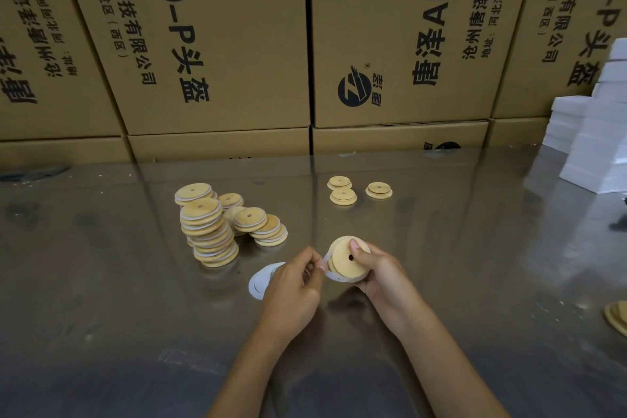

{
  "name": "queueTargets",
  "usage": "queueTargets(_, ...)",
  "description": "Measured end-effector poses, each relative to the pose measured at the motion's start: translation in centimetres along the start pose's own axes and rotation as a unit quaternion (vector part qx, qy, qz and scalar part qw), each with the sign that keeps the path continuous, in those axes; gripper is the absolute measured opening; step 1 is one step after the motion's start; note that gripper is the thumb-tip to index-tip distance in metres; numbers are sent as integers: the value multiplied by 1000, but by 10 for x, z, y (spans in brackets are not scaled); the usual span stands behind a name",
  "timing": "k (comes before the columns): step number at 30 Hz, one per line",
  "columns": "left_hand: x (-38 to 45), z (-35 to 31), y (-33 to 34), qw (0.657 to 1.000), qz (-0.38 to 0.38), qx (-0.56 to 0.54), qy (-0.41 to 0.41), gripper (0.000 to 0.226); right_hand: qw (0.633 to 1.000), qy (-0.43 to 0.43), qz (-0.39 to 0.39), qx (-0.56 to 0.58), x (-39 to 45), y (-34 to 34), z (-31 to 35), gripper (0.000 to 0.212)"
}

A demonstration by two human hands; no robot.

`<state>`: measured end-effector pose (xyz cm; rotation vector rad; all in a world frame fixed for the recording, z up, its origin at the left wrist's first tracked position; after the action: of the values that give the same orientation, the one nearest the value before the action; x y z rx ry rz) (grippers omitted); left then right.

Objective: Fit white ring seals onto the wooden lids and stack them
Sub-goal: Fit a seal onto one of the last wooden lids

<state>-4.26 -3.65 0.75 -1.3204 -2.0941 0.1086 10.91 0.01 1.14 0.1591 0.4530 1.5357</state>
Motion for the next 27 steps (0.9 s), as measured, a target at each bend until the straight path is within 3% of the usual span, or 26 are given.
queueTargets(18, -7, -2, 6, 993, 33, -103, -54, 23, 1000, -2, 6, -21, 3, -2, -3, 29)
queueTargets(27, -7, 0, 6, 995, 25, -72, -64, 24, 1000, 8, 16, -13, 0, 1, -1, 29)
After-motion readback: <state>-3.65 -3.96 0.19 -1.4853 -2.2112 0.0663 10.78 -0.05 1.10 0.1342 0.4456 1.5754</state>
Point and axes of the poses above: each hand's wrist, its own x-axis towards the middle knuckle, its own y-axis out of the palm, z = x × y, the point moved 1 cm from there along x, towards the middle knuckle, and after that the axes turned 14 degrees about -z, right-handed, at the moved point
